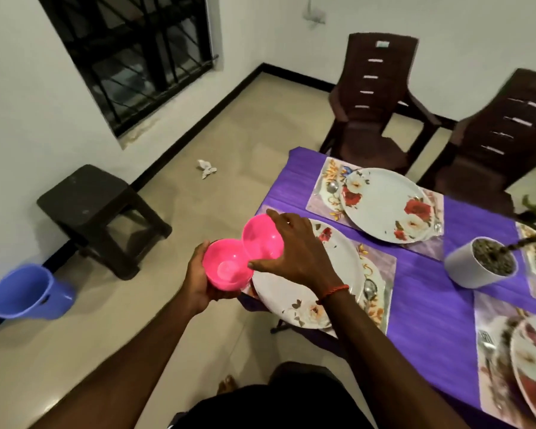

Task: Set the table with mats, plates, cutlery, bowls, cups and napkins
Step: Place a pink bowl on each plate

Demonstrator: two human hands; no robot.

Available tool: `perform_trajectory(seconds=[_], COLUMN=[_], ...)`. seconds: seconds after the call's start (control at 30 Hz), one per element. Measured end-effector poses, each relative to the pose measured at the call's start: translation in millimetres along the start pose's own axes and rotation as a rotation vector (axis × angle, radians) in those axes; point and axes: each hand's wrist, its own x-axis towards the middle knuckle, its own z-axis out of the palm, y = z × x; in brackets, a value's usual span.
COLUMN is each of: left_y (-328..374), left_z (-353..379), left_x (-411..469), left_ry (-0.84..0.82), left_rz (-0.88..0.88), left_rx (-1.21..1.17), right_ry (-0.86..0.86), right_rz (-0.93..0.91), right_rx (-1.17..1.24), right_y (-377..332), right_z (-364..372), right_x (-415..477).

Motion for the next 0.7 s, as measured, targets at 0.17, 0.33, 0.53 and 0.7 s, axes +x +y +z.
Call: perform_trajectory(seconds=[0.17,0.33,0.53,0.7], left_y=[11,25,38,46], left_z=[21,48,77,92], left_x=[12,21,35,56], left_ry=[-0.012,-0.023,-0.086,-0.124], left_rz=[-0.022,0.003,-0.007,-0.057], left_rx=[-0.011,0.066,0.137,0.174], right_ry=[0.019,0.037,0.018,0.013], right_rz=[0.196,0.372,0.561,0.628], right_rx=[0.002,0.062,0.056,0.015], right_y=[27,67,118,150], right_z=[-3,6,20,29], right_x=[-10,-17,-18,-9])
